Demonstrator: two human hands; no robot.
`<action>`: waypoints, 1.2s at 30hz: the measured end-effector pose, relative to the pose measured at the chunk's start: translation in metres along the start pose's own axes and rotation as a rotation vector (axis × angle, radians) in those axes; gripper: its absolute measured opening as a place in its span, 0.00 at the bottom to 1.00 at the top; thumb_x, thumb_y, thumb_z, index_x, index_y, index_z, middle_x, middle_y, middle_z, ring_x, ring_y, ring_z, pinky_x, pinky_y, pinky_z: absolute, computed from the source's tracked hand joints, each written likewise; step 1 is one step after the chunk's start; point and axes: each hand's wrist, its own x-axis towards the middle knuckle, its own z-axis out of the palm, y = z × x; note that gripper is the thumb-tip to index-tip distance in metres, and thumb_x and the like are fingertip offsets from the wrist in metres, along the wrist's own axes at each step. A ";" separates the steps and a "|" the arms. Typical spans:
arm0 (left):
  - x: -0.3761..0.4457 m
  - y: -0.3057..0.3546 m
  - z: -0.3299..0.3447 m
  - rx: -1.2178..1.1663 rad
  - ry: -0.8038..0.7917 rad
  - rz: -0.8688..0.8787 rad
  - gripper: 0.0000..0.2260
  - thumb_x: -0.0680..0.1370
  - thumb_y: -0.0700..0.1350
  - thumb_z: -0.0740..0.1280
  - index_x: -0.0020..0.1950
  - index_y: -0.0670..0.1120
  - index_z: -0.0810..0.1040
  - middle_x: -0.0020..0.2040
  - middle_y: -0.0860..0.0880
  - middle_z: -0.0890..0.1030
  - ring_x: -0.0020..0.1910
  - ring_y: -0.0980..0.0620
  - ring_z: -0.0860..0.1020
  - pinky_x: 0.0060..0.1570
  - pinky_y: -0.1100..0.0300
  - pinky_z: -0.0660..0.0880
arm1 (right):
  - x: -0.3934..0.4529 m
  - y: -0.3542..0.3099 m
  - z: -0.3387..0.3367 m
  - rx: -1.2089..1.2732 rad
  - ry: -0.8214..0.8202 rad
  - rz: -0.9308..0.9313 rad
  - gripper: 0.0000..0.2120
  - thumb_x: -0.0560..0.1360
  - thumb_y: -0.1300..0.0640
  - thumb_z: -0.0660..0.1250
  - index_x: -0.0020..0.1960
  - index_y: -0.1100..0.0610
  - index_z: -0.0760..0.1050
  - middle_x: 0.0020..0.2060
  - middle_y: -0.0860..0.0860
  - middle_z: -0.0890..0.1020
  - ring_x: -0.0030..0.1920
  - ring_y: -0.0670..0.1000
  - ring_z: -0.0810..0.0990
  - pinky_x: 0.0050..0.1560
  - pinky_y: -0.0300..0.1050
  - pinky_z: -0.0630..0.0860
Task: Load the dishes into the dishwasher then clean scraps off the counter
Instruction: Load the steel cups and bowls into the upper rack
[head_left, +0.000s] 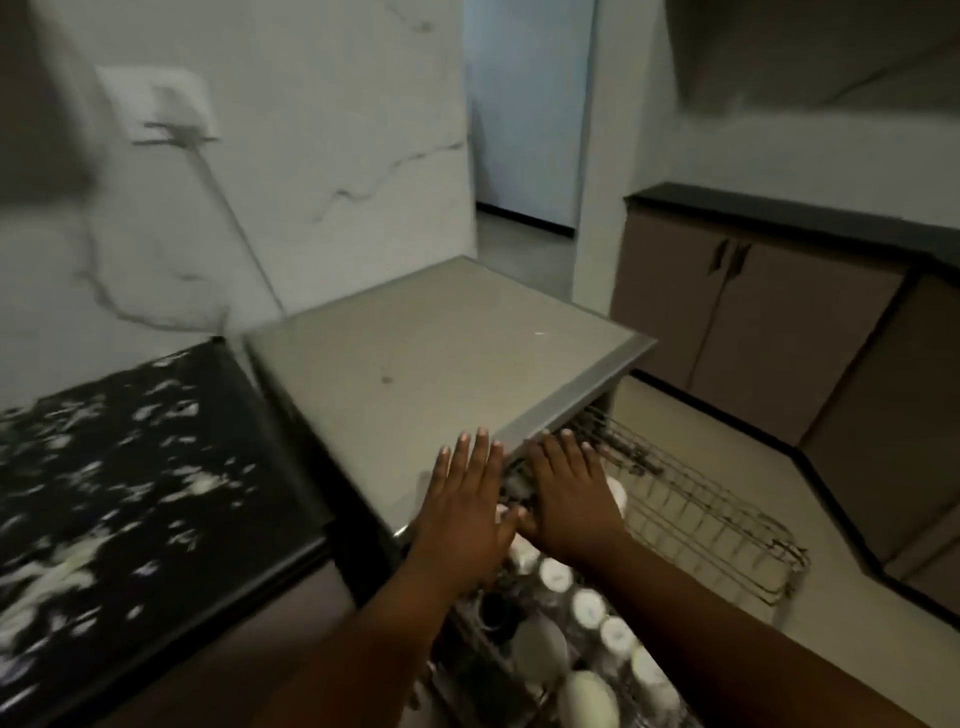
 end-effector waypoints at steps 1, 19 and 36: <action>-0.024 -0.019 -0.013 0.011 0.006 -0.033 0.33 0.75 0.62 0.56 0.73 0.41 0.65 0.73 0.40 0.65 0.73 0.40 0.64 0.70 0.48 0.50 | -0.004 -0.027 -0.005 0.009 0.011 -0.023 0.41 0.66 0.32 0.56 0.68 0.59 0.71 0.63 0.59 0.77 0.64 0.63 0.74 0.62 0.62 0.69; -0.356 -0.297 -0.191 0.217 0.196 -0.867 0.41 0.72 0.69 0.39 0.78 0.45 0.40 0.78 0.46 0.40 0.76 0.47 0.37 0.72 0.51 0.32 | -0.030 -0.481 -0.077 0.209 0.119 -0.648 0.49 0.68 0.23 0.40 0.78 0.54 0.42 0.78 0.55 0.47 0.77 0.57 0.42 0.74 0.55 0.39; -0.238 -0.566 -0.157 -0.371 0.316 -1.415 0.30 0.75 0.55 0.67 0.74 0.48 0.63 0.68 0.46 0.72 0.65 0.47 0.72 0.64 0.53 0.71 | 0.235 -0.622 0.003 0.374 -0.203 -0.637 0.32 0.75 0.35 0.58 0.74 0.47 0.58 0.71 0.50 0.68 0.72 0.55 0.62 0.71 0.56 0.61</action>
